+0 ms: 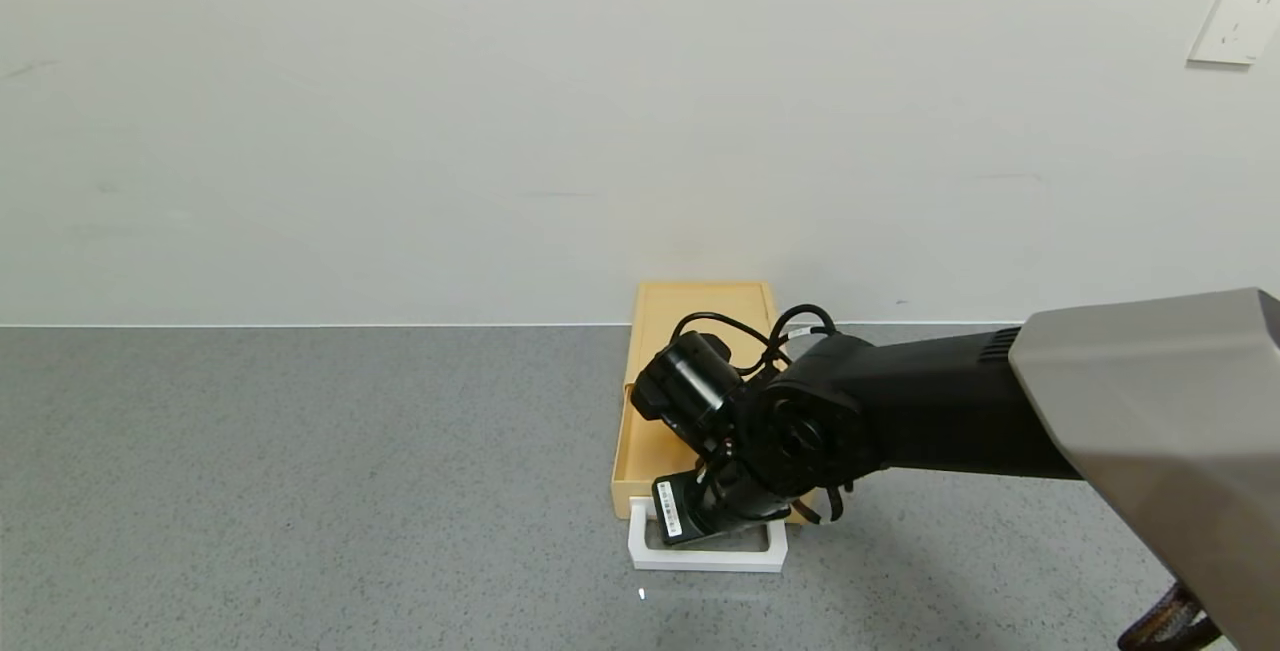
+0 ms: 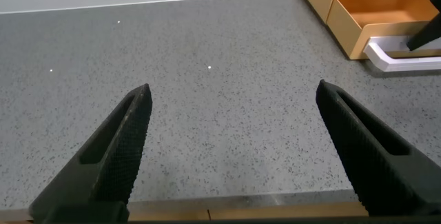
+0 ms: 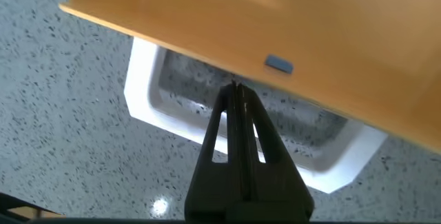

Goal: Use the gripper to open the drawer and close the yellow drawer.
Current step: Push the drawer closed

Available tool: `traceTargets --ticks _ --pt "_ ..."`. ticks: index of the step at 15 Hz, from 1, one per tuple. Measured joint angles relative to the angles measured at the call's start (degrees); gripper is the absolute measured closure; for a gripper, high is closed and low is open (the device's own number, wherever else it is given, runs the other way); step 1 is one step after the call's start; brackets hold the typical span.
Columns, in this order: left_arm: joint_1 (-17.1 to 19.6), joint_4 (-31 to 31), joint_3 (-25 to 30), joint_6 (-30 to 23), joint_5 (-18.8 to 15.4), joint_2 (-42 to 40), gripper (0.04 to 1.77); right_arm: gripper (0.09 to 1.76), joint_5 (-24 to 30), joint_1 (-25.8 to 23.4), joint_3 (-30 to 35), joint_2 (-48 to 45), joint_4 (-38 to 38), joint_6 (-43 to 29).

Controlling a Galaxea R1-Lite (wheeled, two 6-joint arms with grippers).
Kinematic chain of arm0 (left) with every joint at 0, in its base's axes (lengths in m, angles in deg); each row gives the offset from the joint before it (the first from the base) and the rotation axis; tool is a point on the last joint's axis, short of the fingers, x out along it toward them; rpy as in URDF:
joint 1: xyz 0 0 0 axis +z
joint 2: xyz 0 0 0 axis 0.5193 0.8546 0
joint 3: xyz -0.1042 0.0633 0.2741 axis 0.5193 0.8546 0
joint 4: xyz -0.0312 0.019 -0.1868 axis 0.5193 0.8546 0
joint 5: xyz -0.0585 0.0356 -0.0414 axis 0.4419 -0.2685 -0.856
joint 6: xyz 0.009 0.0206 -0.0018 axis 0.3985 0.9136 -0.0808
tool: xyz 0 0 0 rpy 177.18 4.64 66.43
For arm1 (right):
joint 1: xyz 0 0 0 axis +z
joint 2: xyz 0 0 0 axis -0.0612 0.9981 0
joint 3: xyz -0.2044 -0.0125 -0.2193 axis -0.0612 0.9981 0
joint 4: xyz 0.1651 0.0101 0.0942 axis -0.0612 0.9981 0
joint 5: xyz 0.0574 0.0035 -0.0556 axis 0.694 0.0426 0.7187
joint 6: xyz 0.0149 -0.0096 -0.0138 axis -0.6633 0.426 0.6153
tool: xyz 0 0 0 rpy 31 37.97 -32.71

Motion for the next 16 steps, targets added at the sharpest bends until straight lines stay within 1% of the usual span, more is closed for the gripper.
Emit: traceTargets --ticks 5,6,9,16 --pt "0.0 0.0 0.0 0.0 0.0 0.0 0.09 1.73 0.0 -0.2 -1.6 -0.1 2.9 0.2" --pt "0.0 0.0 0.0 -0.1 0.0 0.0 0.09 1.73 -0.2 -0.4 -1.7 0.0 2.9 0.2" --pt "0.0 0.0 0.0 -0.1 0.0 0.0 0.09 1.73 -2.9 -0.9 -1.8 0.3 3.0 0.2" --pt "0.0 0.0 0.0 -0.1 0.0 0.0 0.09 1.73 -3.2 -2.5 -2.3 0.9 2.5 1.3"
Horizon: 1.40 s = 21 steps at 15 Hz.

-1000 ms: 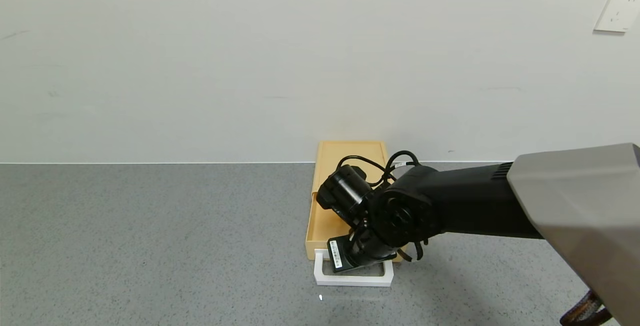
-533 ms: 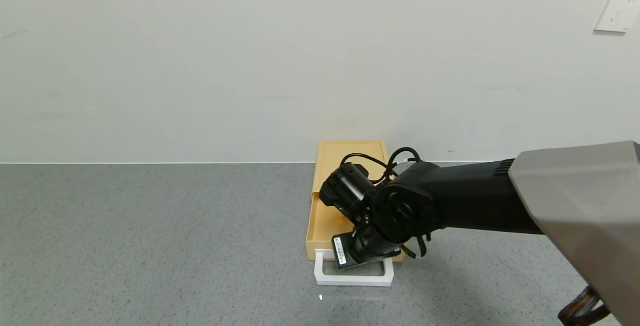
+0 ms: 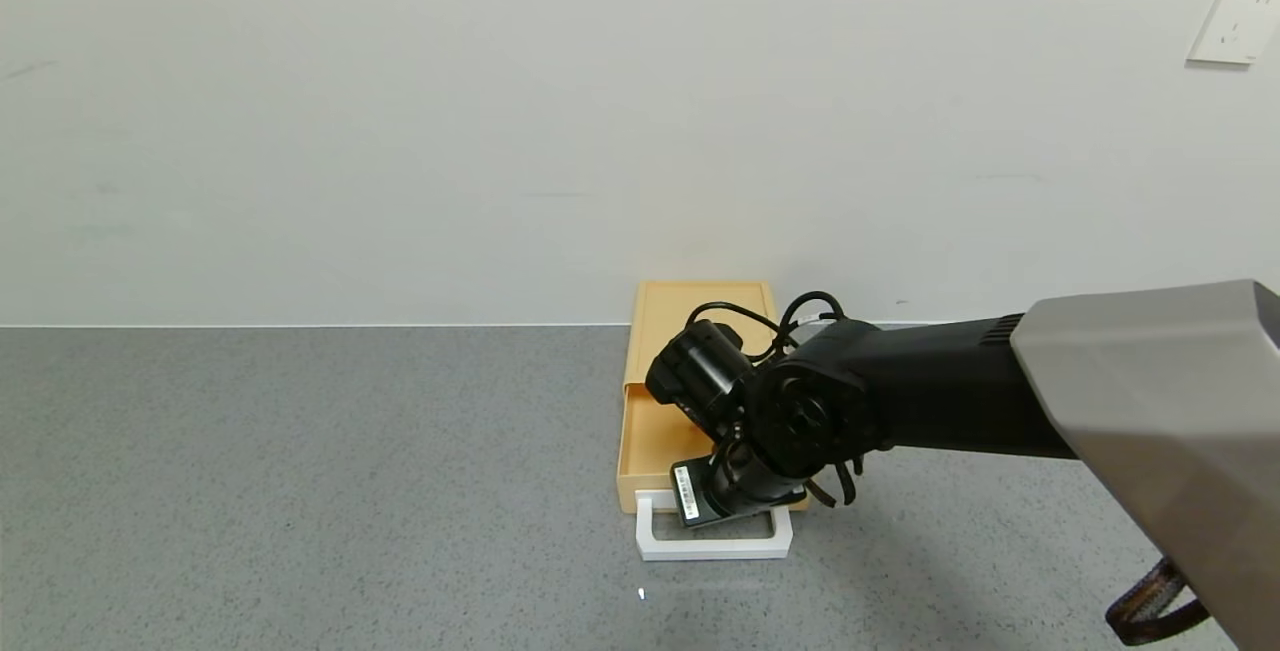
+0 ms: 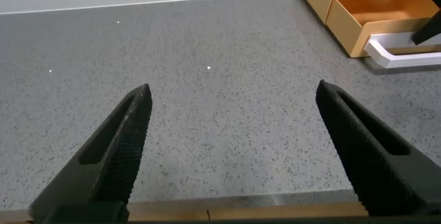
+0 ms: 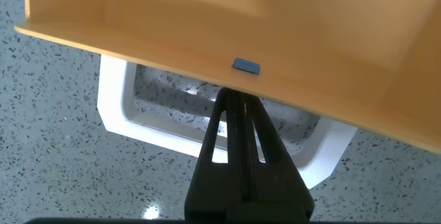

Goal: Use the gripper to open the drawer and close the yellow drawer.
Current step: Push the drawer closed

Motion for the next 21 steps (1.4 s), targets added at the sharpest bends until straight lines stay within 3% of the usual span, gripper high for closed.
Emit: traceTargets --ticks 7,21 --pt "0.0 0.0 0.0 0.0 0.0 0.0 0.09 1.73 -1.5 -1.9 -2.1 0.6 -0.7 1.0" --pt "0.0 0.0 0.0 0.1 0.0 0.0 0.09 1.73 -1.5 -5.6 -3.2 3.2 -11.5 5.4"
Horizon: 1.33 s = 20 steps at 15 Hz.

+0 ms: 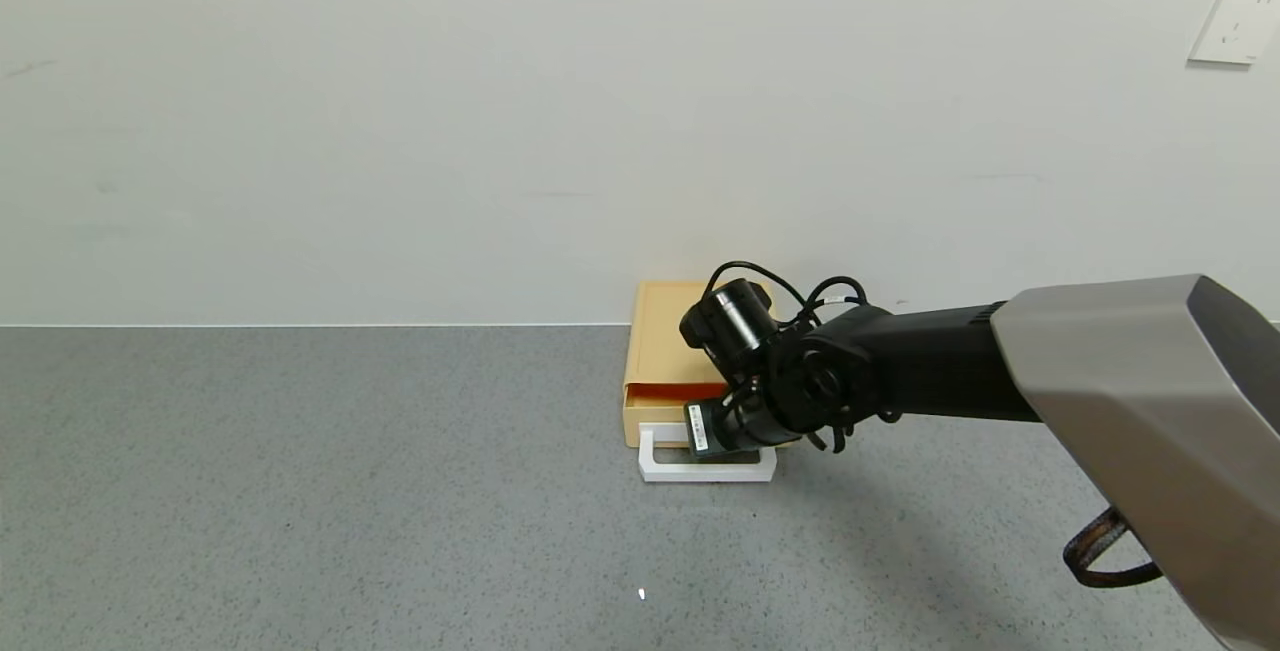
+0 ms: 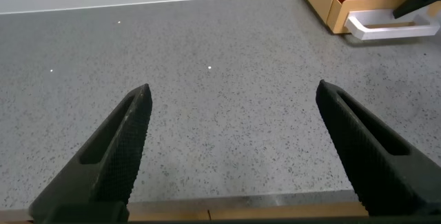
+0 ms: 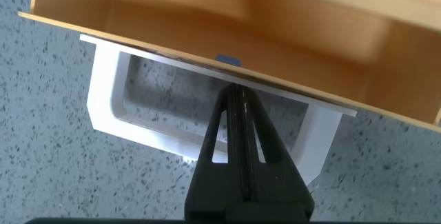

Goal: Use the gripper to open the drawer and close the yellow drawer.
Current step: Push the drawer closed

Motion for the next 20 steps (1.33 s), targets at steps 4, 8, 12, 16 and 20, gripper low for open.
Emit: traceTargets --ticks 4,8,12,16,20 --pt "0.0 0.0 0.0 0.0 0.0 0.0 0.09 1.73 0.1 -0.9 -0.1 0.9 -3.9 1.2" --pt "0.0 0.0 0.0 0.0 0.0 0.0 0.09 1.73 0.1 -1.7 -0.9 1.8 -6.3 2.2" --pt "0.0 0.0 0.0 -0.1 0.0 0.0 0.09 1.73 0.1 -2.2 -0.9 2.5 -8.1 3.4" --pt "0.0 0.0 0.0 -0.1 0.0 0.0 0.09 1.73 0.3 -1.9 -0.3 1.8 -7.9 3.4" --pt "0.0 0.0 0.0 -0.1 0.0 0.0 0.09 1.73 1.0 -1.0 3.1 -2.6 -7.9 4.0"
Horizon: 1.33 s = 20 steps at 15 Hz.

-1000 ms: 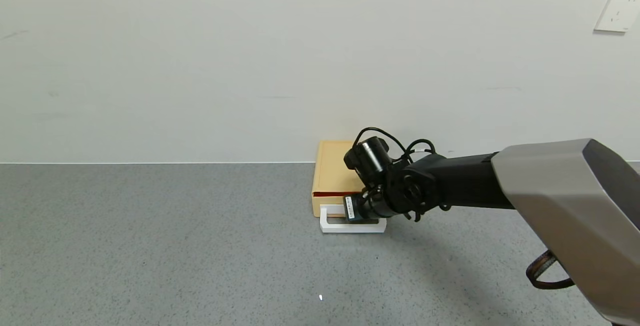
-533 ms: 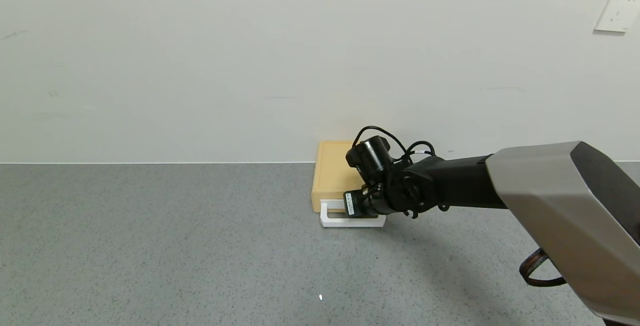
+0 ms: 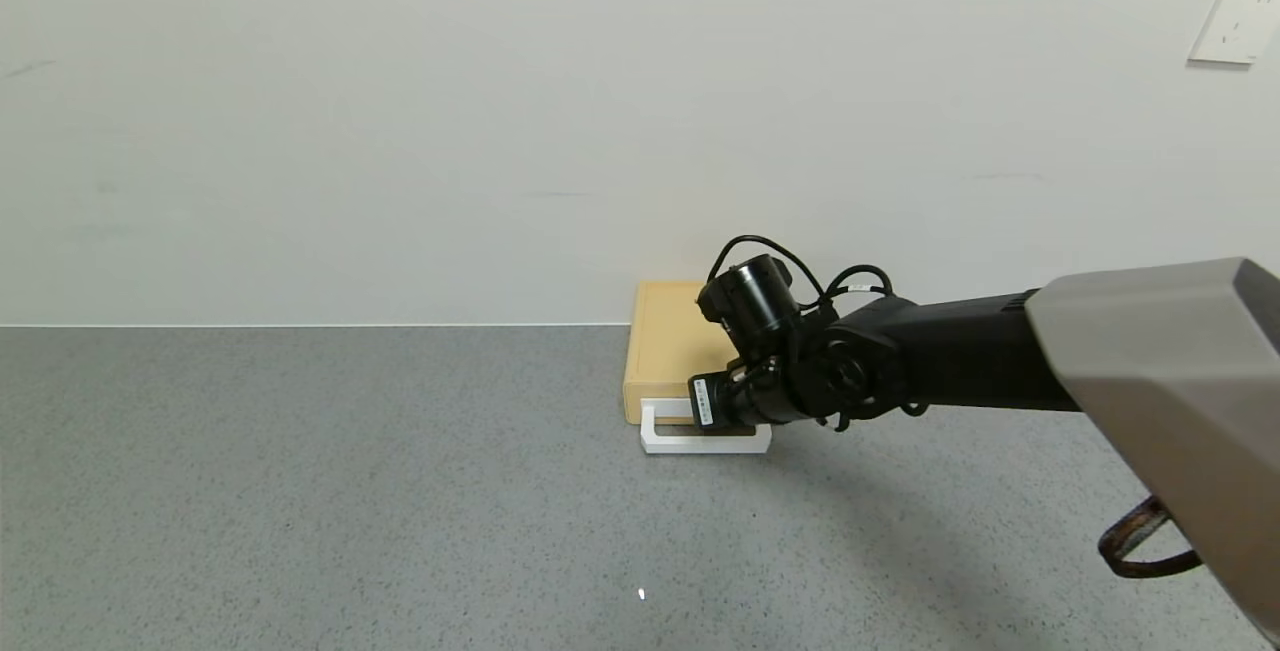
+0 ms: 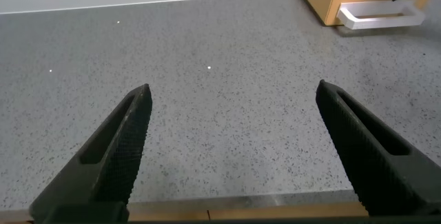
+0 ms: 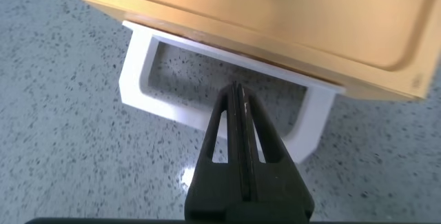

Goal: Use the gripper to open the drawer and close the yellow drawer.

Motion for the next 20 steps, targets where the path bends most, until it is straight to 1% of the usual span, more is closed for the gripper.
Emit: traceTargets --ticks 1,3,6,8,10,11,14,16,17,19,20 --pt "0.0 0.0 0.0 0.0 0.0 0.0 0.09 1.73 0.7 0.1 1.4 -1.6 -0.1 0.6" --pt "0.0 0.0 0.0 0.0 0.0 0.0 0.09 1.73 3.7 0.1 4.9 -6.0 -0.4 2.3" --pt "0.0 0.0 0.0 0.0 0.0 0.0 0.09 1.73 9.3 -1.4 11.4 -13.4 -0.8 8.2" --pt "0.0 0.0 0.0 0.0 0.0 0.0 0.09 1.73 13.2 -2.9 16.8 -17.9 -5.4 11.5" --pt "0.0 0.0 0.0 0.0 0.0 0.0 0.09 1.73 15.4 -4.4 23.2 -21.8 -11.8 14.6" --pt "0.0 0.0 0.0 0.1 0.0 0.0 0.09 1.73 16.3 -5.2 26.3 -23.9 -13.7 16.6" --pt "0.0 0.0 0.0 0.1 0.0 0.0 0.09 1.73 18.6 -7.4 33.2 -30.0 -15.8 19.5" --pt "0.0 0.0 0.0 0.0 0.0 0.0 0.09 1.38 18.8 -8.5 36.1 -33.2 -16.1 19.8" --pt "0.0 0.0 0.0 0.0 0.0 0.0 0.09 1.23 18.8 -8.6 37.2 -34.5 -16.1 19.8" --pt "0.0 0.0 0.0 0.0 0.0 0.0 0.09 0.98 18.8 -8.8 39.9 -37.2 -16.2 19.8" --pt "0.0 0.0 0.0 -0.2 0.0 0.0 0.09 0.88 18.7 -8.9 41.2 -38.5 -16.5 19.8"
